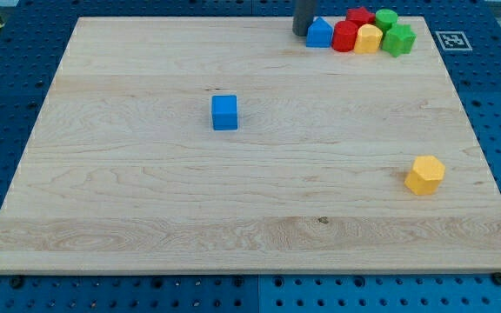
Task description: Drag the blue cube towards the group of blocks at the top right side of the board
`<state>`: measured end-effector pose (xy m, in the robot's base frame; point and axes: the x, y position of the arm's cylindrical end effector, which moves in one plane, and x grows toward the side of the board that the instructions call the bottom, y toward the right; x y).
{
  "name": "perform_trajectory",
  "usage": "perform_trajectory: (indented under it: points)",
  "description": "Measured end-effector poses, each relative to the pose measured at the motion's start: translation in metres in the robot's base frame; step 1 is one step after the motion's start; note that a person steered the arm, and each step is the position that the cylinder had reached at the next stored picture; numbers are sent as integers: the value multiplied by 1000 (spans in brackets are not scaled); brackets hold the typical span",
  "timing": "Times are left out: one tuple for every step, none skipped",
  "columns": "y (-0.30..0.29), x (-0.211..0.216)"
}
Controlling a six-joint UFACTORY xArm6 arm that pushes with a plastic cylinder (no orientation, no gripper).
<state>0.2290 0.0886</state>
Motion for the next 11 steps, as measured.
perform_trajectory:
  points:
    - [-40, 16]
    - [-121, 61]
    - [-193, 123]
    - [-211, 190]
    - [-150, 201]
    - [-96, 200]
    - [-46, 200]
    - [-47, 199]
    - [-75, 194]
    - [-77, 187]
    - [-58, 172]
